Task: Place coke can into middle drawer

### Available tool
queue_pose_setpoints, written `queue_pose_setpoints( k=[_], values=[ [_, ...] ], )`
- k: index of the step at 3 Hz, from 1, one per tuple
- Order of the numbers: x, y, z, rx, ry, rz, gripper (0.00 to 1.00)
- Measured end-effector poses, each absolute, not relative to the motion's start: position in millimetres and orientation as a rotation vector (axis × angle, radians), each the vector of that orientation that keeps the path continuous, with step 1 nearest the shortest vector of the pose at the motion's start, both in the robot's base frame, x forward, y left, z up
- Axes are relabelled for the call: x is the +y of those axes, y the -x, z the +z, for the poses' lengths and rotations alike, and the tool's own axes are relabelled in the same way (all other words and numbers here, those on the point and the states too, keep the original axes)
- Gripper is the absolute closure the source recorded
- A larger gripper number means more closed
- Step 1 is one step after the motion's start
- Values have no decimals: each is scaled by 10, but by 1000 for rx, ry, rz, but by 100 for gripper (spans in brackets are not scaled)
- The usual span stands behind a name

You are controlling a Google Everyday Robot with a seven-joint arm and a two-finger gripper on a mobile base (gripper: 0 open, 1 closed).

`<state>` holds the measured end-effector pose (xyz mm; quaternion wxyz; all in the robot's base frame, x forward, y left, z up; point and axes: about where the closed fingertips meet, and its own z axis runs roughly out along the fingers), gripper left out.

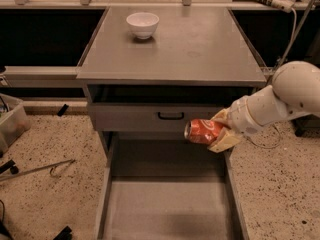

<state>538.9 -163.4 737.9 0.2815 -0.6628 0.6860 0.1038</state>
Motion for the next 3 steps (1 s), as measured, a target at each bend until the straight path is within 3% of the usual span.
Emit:
queue_pose_setpoints(
  k=[3],
  values=[
    [-827,-5308,6258,1699,1762,597,100]
  ],
)
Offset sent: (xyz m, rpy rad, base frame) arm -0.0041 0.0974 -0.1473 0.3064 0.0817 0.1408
